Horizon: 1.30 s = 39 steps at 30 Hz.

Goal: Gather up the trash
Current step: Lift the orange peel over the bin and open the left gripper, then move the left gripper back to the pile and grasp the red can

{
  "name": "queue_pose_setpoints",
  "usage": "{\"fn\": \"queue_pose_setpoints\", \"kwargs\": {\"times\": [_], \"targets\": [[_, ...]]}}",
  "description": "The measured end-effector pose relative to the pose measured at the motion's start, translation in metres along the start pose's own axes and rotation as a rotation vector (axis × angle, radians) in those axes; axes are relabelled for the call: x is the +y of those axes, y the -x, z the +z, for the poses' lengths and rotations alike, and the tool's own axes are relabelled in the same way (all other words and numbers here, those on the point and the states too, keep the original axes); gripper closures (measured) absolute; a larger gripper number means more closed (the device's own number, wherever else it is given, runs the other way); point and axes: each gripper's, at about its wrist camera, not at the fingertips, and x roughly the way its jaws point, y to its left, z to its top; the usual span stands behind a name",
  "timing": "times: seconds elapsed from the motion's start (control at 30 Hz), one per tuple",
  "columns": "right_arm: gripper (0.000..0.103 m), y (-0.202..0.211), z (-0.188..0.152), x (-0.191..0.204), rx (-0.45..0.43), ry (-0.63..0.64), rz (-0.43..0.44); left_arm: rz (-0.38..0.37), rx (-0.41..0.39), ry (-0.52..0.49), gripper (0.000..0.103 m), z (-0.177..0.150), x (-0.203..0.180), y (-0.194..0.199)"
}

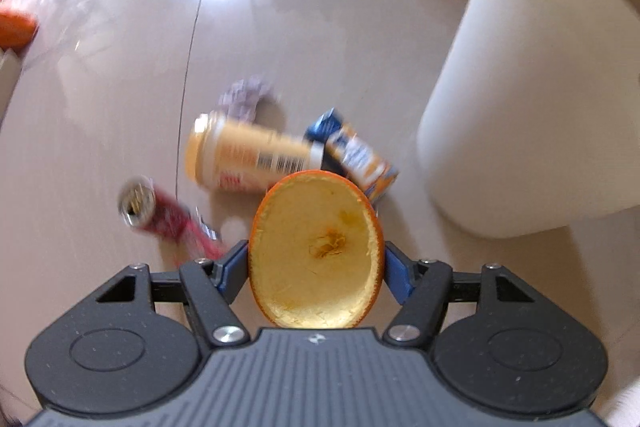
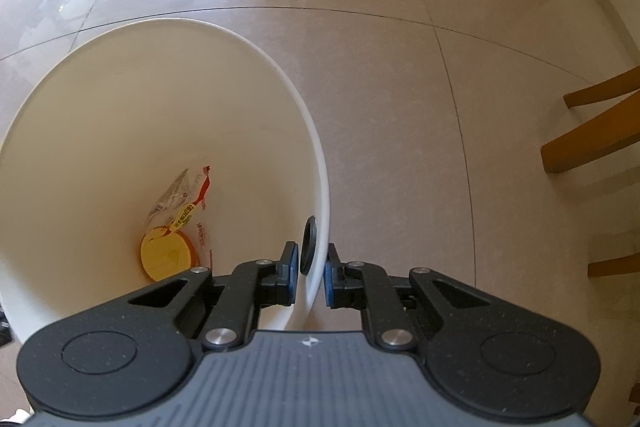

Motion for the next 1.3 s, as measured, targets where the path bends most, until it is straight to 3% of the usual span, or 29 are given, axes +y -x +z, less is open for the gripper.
{"fn": "queue_pose_setpoints", "kwargs": {"times": [0.17,0.37,0.5,0.67,0.77,0.83,1.03,1.3], "targets": [[0.089,0.000,0.000,-0.001,-0.004,-0.002,0.006,-0.038,-0.080,-0.092,0.035,0.042,-0.006,0.054],[0.089,0.001,0.000,-0.005,-0.003,-0.010,0.016,-0.127,-0.167,-0.240,0.035,0.090,-0.040,0.109],[0.089,0.002,0.000,-0.006,-0.004,-0.015,0.017,-0.240,-0.162,-0.296,0.035,0.113,-0.067,0.120],[0.089,0.003,0.000,-0.007,-0.002,-0.019,0.020,-0.301,-0.139,-0.346,0.033,0.122,-0.100,0.111],[0.089,0.004,0.001,-0.007,-0.003,-0.017,0.019,-0.334,-0.131,-0.334,0.009,0.119,-0.107,0.108],[0.089,0.004,0.001,-0.006,-0.004,-0.015,0.018,-0.345,-0.139,-0.323,0.008,0.122,-0.109,0.108],[0.089,0.003,0.000,-0.008,-0.005,-0.018,0.027,-0.301,-0.146,-0.281,0.008,0.138,-0.089,0.111],[0.090,0.003,-0.002,-0.013,-0.005,-0.018,0.036,-0.155,-0.152,-0.095,0.008,0.159,-0.005,0.108]]}}
